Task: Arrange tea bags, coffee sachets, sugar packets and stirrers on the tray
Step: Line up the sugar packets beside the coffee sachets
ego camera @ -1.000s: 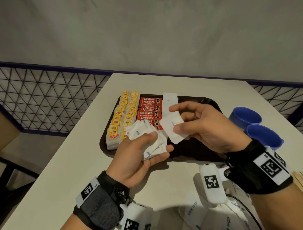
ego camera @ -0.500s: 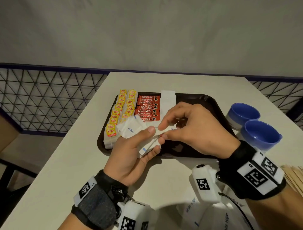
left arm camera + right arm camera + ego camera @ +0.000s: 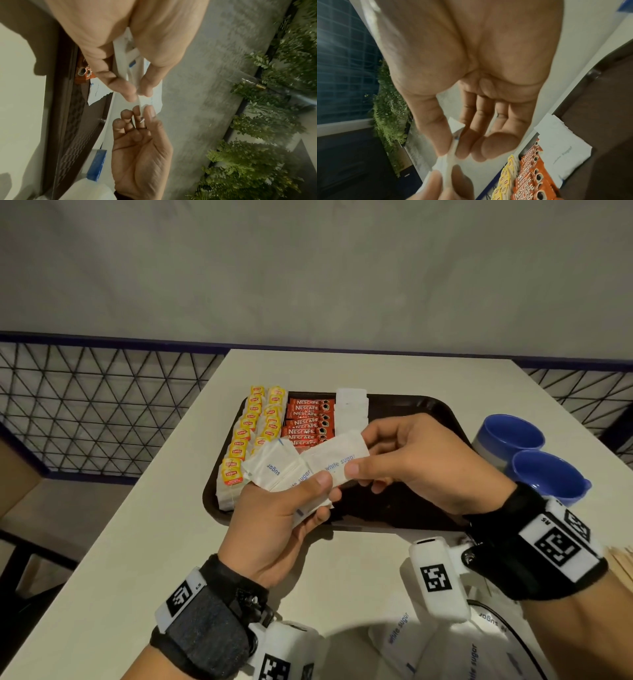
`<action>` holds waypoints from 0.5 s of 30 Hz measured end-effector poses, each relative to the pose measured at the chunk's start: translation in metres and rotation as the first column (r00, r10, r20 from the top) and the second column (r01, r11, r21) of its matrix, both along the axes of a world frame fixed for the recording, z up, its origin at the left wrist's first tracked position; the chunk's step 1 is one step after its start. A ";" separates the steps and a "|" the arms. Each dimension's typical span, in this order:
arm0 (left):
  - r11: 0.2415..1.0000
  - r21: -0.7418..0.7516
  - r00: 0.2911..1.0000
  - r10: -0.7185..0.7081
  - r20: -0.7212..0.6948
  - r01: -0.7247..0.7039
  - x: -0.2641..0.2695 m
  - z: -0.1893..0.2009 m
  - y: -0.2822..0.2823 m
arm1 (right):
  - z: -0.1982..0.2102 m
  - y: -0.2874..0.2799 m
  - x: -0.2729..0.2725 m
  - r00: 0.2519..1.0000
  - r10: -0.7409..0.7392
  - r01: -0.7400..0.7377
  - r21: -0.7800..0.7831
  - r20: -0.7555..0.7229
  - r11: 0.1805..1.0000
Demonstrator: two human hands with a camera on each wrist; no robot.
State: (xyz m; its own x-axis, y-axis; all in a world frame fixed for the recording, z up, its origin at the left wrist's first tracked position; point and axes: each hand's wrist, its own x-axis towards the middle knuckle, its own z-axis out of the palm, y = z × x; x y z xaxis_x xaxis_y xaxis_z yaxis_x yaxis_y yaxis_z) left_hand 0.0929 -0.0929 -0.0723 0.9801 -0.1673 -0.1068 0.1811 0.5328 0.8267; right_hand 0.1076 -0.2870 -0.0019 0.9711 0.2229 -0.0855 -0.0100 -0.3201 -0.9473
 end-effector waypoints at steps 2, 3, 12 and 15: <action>1.000 0.006 1.000 0.020 0.004 -0.020 0.001 0.001 0.000 | 0.000 0.001 0.001 0.996 -0.083 0.084 -0.005 0.041 0.996; 0.999 0.008 0.999 0.032 0.005 -0.032 0.001 0.001 0.000 | 0.000 0.002 0.001 0.988 -0.130 0.134 -0.045 0.085 0.990; 1.000 -0.012 1.000 -0.015 0.027 0.016 -0.005 0.006 -0.009 | -0.006 0.018 -0.008 0.987 0.021 0.021 -0.254 0.162 0.967; 1.000 -0.028 1.000 -0.008 0.027 0.009 -0.004 0.005 -0.007 | -0.004 0.017 -0.007 0.987 0.055 -0.016 -0.251 0.150 0.968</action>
State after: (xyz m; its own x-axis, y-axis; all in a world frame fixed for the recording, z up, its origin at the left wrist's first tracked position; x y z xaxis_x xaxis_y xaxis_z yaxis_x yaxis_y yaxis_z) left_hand 0.0890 -0.0997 -0.0674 0.9811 -0.1780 -0.0755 0.1634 0.5542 0.8162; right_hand 0.1002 -0.2705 -0.0063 0.9686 0.2485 0.0075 0.1456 -0.5428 -0.8272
